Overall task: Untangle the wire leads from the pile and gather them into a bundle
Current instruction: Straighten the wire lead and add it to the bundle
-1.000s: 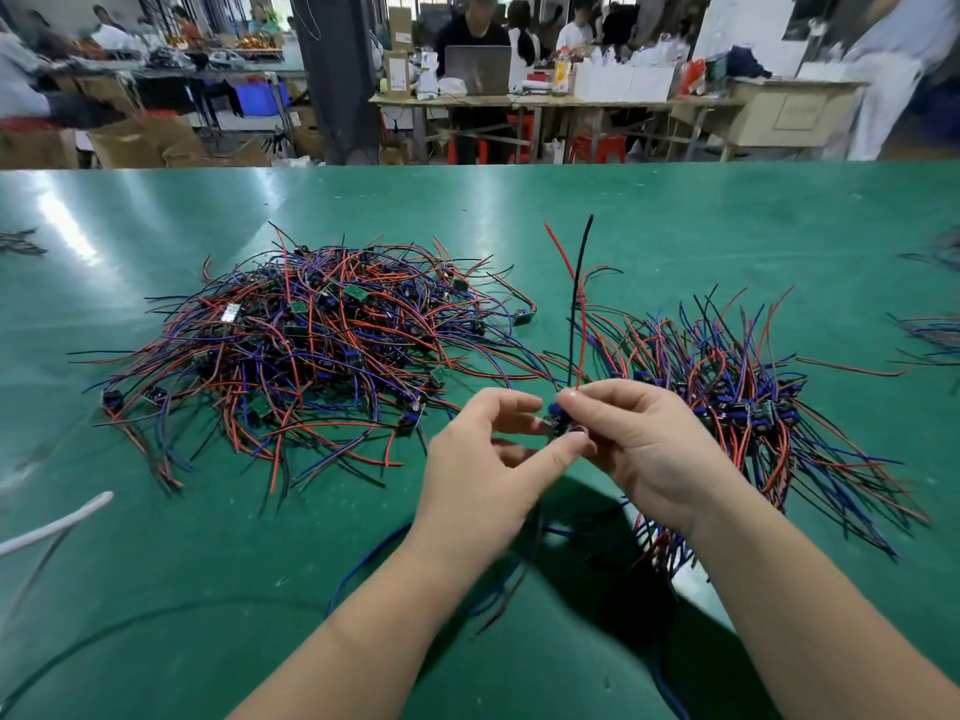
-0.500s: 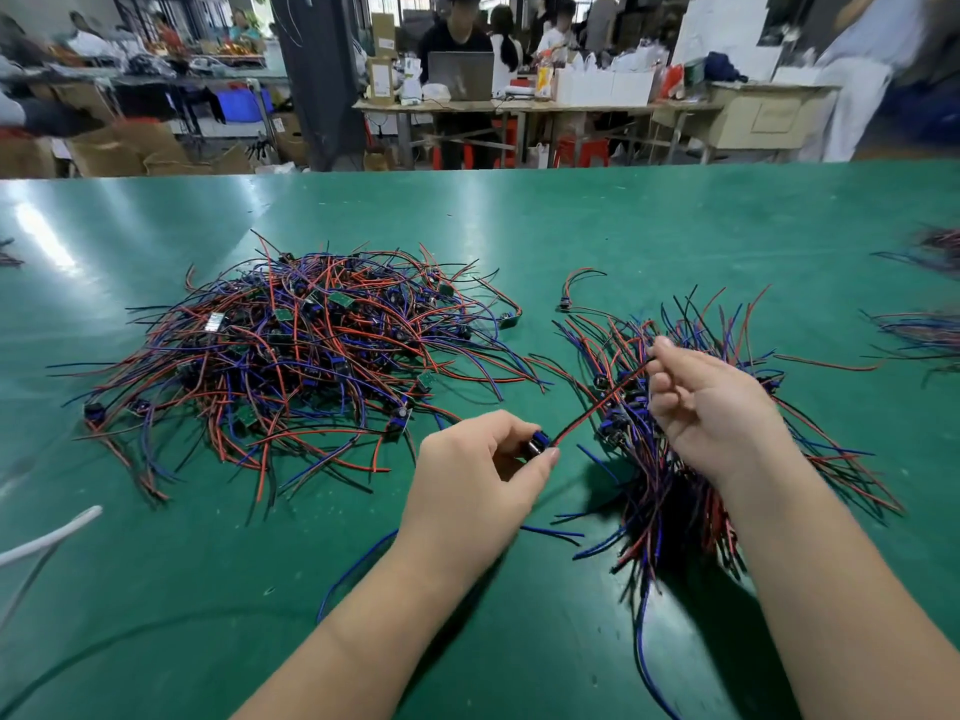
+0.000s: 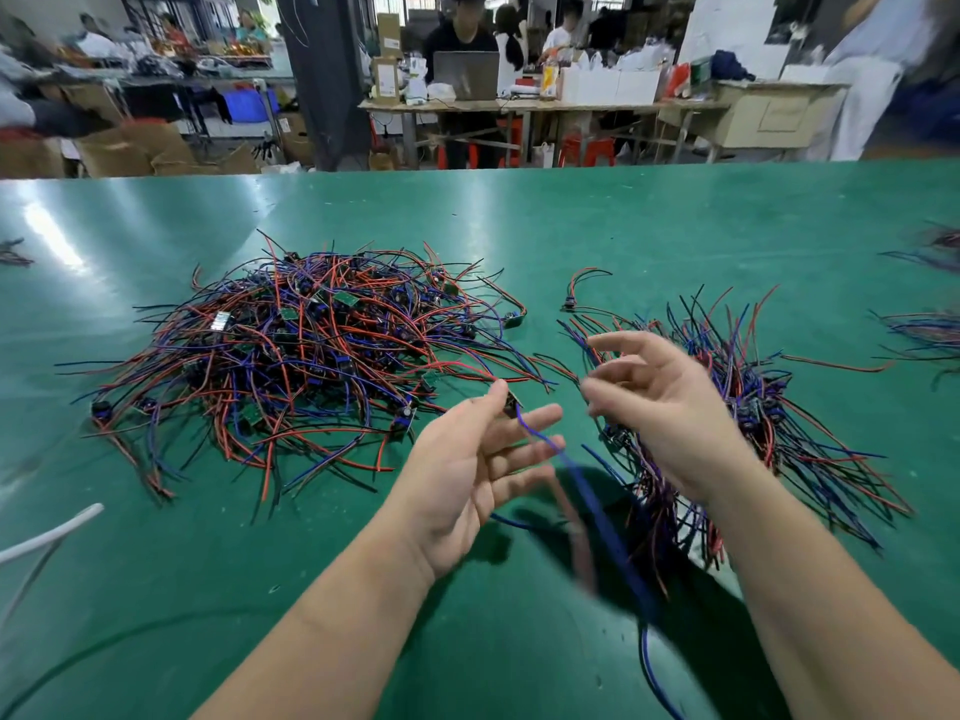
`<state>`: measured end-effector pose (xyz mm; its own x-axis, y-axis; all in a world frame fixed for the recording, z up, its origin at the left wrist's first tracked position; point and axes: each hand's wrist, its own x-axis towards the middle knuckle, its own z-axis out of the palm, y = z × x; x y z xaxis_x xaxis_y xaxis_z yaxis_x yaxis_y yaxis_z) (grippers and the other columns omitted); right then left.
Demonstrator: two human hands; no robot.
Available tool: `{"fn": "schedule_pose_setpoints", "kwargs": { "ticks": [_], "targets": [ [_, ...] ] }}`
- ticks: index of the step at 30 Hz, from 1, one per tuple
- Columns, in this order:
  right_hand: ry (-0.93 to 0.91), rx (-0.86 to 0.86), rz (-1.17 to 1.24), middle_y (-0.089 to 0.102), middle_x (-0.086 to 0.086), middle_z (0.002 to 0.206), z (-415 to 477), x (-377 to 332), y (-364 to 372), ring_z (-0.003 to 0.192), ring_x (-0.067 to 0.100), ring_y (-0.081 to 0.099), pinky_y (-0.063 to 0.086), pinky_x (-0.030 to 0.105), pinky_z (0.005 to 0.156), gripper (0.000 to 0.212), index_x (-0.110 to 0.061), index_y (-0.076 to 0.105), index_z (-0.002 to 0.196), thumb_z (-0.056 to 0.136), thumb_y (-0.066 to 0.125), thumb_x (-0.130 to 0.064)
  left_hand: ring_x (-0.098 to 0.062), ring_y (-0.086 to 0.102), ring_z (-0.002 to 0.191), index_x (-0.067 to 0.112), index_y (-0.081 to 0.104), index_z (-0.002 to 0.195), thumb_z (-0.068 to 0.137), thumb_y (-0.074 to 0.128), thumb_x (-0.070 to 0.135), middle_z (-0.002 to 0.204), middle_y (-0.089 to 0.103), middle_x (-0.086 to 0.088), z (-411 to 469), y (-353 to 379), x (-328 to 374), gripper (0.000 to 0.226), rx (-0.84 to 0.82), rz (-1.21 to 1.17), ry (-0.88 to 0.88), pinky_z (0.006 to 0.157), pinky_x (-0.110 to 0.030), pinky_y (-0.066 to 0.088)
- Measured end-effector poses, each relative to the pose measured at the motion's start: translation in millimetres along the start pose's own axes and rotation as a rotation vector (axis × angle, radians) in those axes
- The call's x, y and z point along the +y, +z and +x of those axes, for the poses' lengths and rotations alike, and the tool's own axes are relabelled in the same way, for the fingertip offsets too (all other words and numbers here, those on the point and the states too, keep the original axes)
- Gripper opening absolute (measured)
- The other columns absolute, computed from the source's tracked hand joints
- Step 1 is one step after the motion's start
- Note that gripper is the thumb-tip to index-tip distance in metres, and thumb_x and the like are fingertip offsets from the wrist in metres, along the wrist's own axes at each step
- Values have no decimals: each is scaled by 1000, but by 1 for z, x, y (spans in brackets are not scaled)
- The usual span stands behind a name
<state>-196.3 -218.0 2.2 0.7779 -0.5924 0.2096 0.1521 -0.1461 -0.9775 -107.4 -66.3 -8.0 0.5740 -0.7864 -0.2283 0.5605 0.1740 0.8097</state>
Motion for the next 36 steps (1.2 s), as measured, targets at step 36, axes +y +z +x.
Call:
{"fn": "schedule_pose_setpoints", "kwargs": {
  "ticks": [36],
  "targets": [
    [117,783,747,61,3,72,14,-4,-42,55,7,60,46,15,52,16,-11,60,90,98,47,-9,-8,61,68,13,72,81,75,74,27,74,70,6,0,-28,8,15,485,1283,1092,74,-30,48]
  ]
}}
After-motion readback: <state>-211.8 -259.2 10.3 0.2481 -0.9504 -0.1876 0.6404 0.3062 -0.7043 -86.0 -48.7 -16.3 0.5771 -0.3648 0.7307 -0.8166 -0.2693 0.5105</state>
